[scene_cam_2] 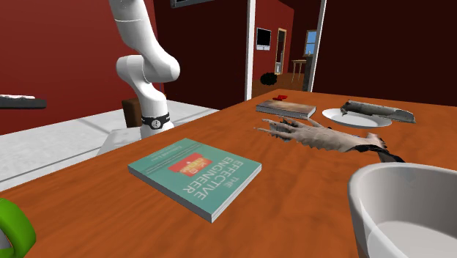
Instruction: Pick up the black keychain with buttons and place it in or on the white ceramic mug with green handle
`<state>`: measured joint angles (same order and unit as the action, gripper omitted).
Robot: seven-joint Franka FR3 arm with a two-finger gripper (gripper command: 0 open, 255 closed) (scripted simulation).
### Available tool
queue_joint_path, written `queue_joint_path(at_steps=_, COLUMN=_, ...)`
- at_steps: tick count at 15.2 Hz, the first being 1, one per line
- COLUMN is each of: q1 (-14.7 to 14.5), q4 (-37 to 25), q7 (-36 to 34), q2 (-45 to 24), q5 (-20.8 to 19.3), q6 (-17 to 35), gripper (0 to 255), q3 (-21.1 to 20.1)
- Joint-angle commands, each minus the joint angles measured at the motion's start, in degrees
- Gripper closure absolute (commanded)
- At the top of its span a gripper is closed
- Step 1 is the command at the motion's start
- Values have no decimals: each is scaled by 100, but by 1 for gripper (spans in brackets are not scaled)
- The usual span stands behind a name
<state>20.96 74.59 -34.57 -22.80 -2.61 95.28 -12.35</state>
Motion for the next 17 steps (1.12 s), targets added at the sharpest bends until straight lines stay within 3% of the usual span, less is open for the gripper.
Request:
queue_joint_path(at_steps=1, q1=100, q4=-508, q7=199, q2=-279, q5=-30, q6=-235, gripper=255, q3=68)
queue_joint_path(at_steps=3, q1=169, q4=-861, q7=334, q2=-500, q5=-53, q6=-371, gripper=255, q3=113)
queue_joint_path(at_steps=17, q1=237, q4=369, q7=345, q2=-405, q5=-41, q6=763, gripper=255, q3=125)
